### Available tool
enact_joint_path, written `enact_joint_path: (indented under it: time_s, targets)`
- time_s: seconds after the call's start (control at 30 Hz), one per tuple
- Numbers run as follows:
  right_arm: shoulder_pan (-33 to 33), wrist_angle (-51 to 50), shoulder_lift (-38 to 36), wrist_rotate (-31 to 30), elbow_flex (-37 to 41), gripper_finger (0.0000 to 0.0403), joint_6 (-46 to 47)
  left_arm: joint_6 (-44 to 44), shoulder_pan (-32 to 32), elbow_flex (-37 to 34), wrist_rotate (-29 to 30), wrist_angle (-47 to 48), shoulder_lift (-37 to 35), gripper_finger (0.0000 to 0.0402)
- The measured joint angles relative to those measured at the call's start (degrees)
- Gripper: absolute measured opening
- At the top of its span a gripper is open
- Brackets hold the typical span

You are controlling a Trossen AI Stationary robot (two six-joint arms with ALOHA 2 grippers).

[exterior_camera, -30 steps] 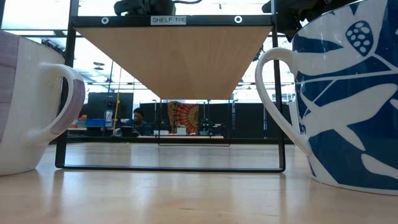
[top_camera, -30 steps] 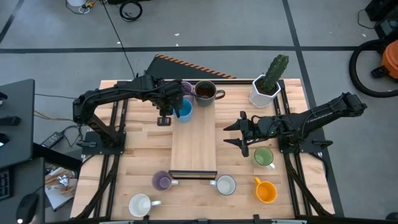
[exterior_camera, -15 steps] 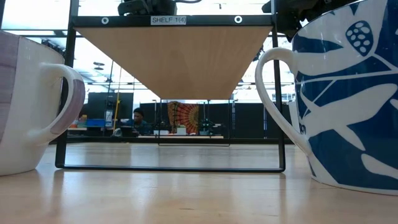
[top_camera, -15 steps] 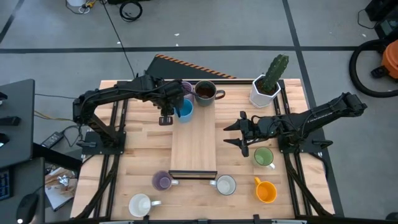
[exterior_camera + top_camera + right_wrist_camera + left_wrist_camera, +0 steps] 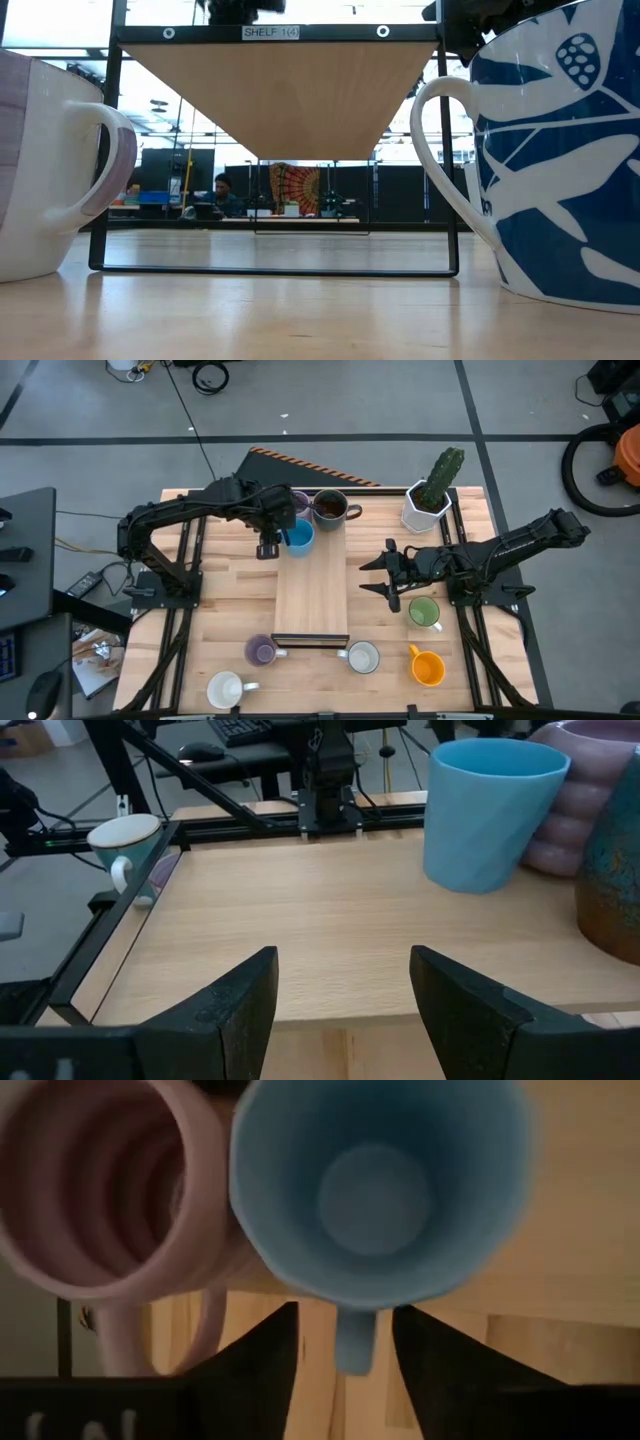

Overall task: Place coffee mugs
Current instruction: Put the blue mug on the shelf, then put the green mug on the shelf

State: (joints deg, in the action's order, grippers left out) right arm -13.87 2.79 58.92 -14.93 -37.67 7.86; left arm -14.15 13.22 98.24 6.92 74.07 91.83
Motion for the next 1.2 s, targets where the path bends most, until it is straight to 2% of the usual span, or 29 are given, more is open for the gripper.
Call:
enact_joint_path:
  time_s: [0.17, 0.33, 0.4, 0.5, 0.63, 0.77, 0.93, 1.2]
  targets:
    - [0.0, 0.0, 0.0, 0.1, 0.0, 0.0233, -0.5, 1.0, -2.2, 5.1, 4.1, 4.2, -0.1, 0.0202]
    - [-0.1, -0.1, 0.0, 0.6, 0.0, 0.0233, 0.3, 6.2, -6.7, 3.0, 5.5, 3.3, -4.7, 0.0197]
    - [-0.1, -0.4, 0.0, 1.8, 0.0, 0.0233, 1.1, 8.2, -10.5, -1.4, 5.5, -0.1, -8.0, 0.019]
    - [-0.7, -1.3, 0.3, 3.5, 0.1, 0.0233, 1.6, 11.2, -16.6, -11.8, 5.9, -8.5, -15.0, 0.018]
    - [-1.9, -1.8, 2.0, 3.5, -0.6, 0.0233, 1.6, 15.4, -24.1, -27.1, 6.5, -25.9, -23.9, 0.0172]
    - [-2.2, -7.8, 5.0, 2.7, -4.7, 0.0227, 2.4, 17.3, -29.8, -40.5, 8.3, -43.9, -30.0, 0.0172]
    - [-2.2, -20.4, 7.9, 1.5, -12.5, 0.0216, 7.3, 14.7, -32.5, -52.2, 10.0, -56.8, -33.1, 0.0172]
    - [-2.4, -38.4, 12.7, 1.0, -22.1, 0.0211, 16.3, 12.0, -32.5, -62.4, 10.1, -68.8, -33.8, 0.0172]
